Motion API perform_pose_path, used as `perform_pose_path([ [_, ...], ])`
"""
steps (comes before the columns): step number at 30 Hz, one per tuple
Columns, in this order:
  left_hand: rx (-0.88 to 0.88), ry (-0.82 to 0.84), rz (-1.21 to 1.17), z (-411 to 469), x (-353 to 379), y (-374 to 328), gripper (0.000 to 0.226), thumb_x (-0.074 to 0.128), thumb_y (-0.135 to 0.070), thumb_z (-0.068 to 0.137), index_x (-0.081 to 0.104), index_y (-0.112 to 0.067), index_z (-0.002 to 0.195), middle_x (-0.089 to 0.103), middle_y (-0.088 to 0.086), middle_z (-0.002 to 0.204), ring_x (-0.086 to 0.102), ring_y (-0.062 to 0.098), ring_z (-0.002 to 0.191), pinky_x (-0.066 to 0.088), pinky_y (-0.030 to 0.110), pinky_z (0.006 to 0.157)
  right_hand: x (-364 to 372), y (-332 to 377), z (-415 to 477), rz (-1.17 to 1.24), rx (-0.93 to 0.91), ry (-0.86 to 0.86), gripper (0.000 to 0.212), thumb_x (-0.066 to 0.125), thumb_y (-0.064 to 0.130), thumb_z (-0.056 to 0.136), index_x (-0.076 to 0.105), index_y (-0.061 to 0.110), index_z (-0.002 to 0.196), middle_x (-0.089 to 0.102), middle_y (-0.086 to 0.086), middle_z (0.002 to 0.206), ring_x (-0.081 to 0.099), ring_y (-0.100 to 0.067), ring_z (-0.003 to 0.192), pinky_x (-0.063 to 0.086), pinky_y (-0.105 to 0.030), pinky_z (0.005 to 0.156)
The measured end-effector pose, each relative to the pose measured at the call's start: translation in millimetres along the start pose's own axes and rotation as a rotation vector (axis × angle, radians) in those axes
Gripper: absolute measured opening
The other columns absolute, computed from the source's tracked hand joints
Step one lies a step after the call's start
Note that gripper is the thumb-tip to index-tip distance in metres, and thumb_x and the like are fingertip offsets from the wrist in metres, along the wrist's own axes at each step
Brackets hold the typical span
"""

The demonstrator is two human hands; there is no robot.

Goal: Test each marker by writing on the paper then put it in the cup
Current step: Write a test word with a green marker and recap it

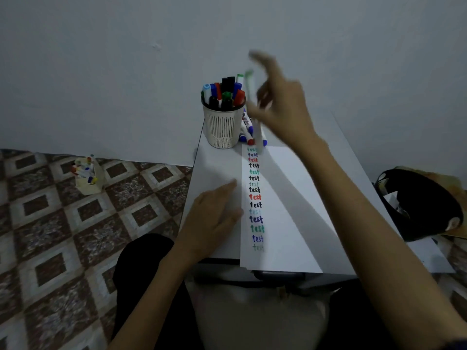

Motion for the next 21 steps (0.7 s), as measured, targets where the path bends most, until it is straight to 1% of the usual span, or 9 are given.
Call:
perform_pose_path([
  [2,0.041,0.112,0.242,-0.9,15.9,-5.0,0.070,0.018,-0.059,0.088,0.021,-0.021,0.146,0.023,-0.008,0.152,0.010,-0.004,0.137,-0.002,0.031,0.116,-28.6,-6.3,32.9,0.142,0.004,-0.294,0.057,0.063,0.013,0.080,0.045,0.005,0.133,0.063,-0.008,0.066,0.063,-0.014,0.058,0.057,-0.030,0.062],
  [4,0.045,0.176,0.339,-1.5,25.1,-3.6,0.070,0.011,-0.060,0.088,0.016,-0.023,0.147,0.013,-0.010,0.155,0.002,0.000,0.140,-0.007,0.037,0.116,-45.7,-14.8,55.4,0.198,0.031,-0.543,0.045,0.065,0.017,0.083,0.051,-0.002,0.122,0.064,-0.006,0.069,0.064,-0.013,0.059,0.057,-0.031,0.057],
  [6,0.030,0.195,0.346,-1.2,26.6,-0.2,0.069,0.010,-0.061,0.089,0.014,-0.025,0.148,0.008,-0.013,0.155,-0.002,-0.001,0.140,-0.009,0.038,0.116,-41.6,-21.4,68.0,0.189,0.059,-0.645,0.039,0.066,0.018,0.084,0.055,-0.004,0.115,0.065,-0.005,0.071,0.064,-0.011,0.060,0.056,-0.031,0.057],
  [8,0.019,0.205,0.354,-0.6,26.2,1.4,0.067,0.012,-0.061,0.090,0.012,-0.027,0.148,0.004,-0.015,0.154,-0.005,-0.003,0.139,-0.010,0.038,0.116,-21.8,-22.9,76.6,0.140,0.057,-0.591,0.040,0.066,0.014,0.084,0.055,0.000,0.120,0.065,-0.003,0.071,0.064,-0.010,0.062,0.056,-0.028,0.060],
  [11,0.019,0.209,0.364,-0.7,26.3,1.1,0.066,0.015,-0.061,0.091,0.010,-0.028,0.148,0.001,-0.017,0.152,-0.005,-0.002,0.140,-0.009,0.037,0.116,28.8,-29.8,80.5,0.005,0.083,-0.279,0.040,0.065,0.016,0.085,0.056,0.014,0.124,0.066,-0.001,0.074,0.064,-0.011,0.066,0.056,-0.028,0.063],
  [13,0.018,0.211,0.361,-0.7,26.3,1.3,0.066,0.016,-0.061,0.091,0.011,-0.028,0.148,0.001,-0.017,0.152,-0.004,-0.002,0.140,-0.008,0.037,0.116,60.2,-42.1,74.2,-0.189,0.134,-0.059,0.030,0.062,0.027,0.089,0.062,0.021,0.118,0.067,0.000,0.088,0.062,-0.013,0.084,0.053,-0.032,0.073],
  [15,0.023,0.211,0.358,-1.3,26.7,1.0,0.067,0.016,-0.061,0.091,0.012,-0.027,0.148,0.002,-0.016,0.153,-0.003,-0.002,0.141,-0.006,0.039,0.117,74.6,-51.3,66.9,-0.247,0.143,0.045,0.029,0.057,0.036,0.091,0.068,0.024,0.115,0.062,-0.002,0.102,0.052,-0.017,0.101,0.045,-0.035,0.085],
  [18,0.022,0.213,0.353,-1.0,26.3,1.4,0.069,0.014,-0.063,0.090,0.013,-0.026,0.148,0.003,-0.015,0.154,-0.003,-0.001,0.141,-0.006,0.040,0.117,60.8,-63.1,62.9,-0.023,0.162,-0.059,0.031,0.050,0.033,0.094,0.067,0.026,0.119,0.056,-0.003,0.107,0.048,-0.015,0.102,0.038,-0.028,0.086],
  [21,0.021,0.212,0.351,-0.8,26.2,1.3,0.071,0.012,-0.064,0.088,0.012,-0.027,0.148,0.002,-0.016,0.153,-0.004,-0.001,0.141,-0.005,0.040,0.117,41.1,-107.0,43.9,0.242,0.374,-0.220,0.037,0.042,0.008,0.095,0.059,0.019,0.127,0.056,-0.005,0.111,0.052,-0.013,0.100,0.042,-0.018,0.085],
])
Point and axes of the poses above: each hand's wrist, its own z-axis towards the middle knuckle, its own x-axis out of the palm, y = z × x, the point moved 10 cm from there along z, towards the middle knuckle
